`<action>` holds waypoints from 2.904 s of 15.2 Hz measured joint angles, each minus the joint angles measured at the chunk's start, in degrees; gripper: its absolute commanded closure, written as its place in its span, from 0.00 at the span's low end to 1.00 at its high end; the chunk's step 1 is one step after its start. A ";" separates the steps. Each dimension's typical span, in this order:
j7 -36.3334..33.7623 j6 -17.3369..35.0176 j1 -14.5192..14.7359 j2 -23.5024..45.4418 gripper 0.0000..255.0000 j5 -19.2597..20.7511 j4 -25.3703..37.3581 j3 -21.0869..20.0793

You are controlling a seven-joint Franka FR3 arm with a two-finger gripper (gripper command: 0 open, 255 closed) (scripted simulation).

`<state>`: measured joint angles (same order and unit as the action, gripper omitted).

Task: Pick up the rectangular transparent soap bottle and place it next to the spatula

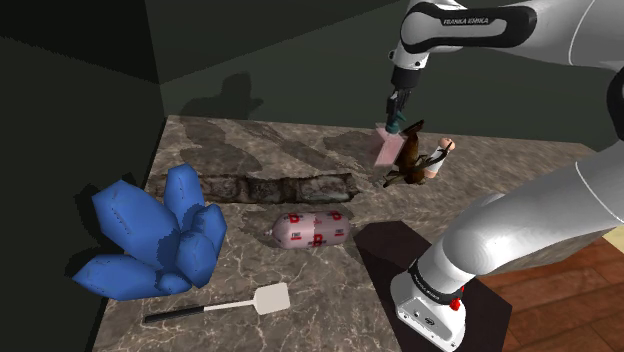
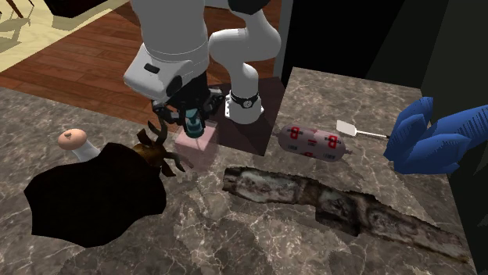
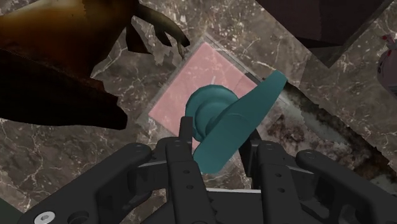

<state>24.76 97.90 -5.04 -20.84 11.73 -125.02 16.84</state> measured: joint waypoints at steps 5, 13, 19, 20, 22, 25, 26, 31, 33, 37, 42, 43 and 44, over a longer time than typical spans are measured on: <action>0.23 -3.73 0.14 -0.24 1.00 -0.22 3.48 -0.41; 1.08 -9.95 0.32 0.49 1.00 -0.62 10.47 -0.76; 1.63 -14.24 0.45 1.20 1.00 -0.84 15.48 -1.00; 1.68 -15.05 0.50 1.52 1.00 -0.94 16.59 -1.07; 2.05 -16.67 0.50 1.83 1.00 -0.97 18.55 -1.06; 2.29 -18.89 0.61 2.65 1.00 -1.17 21.58 -1.18; 1.78 -19.58 0.75 1.91 1.00 -1.18 21.44 -1.63; -3.89 -21.05 1.95 -5.22 1.00 -2.03 15.08 -5.93; -6.31 -22.05 2.50 -7.56 1.00 -2.88 13.45 -7.86; -11.46 -23.55 3.59 -12.70 1.00 -5.14 9.22 -12.02; -18.05 -26.40 5.07 -17.56 1.00 -9.23 6.71 -17.63; -19.27 -26.36 5.35 -18.79 1.00 -10.08 5.42 -18.64; -20.53 -26.82 5.65 -19.84 1.00 -11.00 4.79 -19.71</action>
<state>4.23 71.08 0.61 -40.68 0.73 -120.23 -2.87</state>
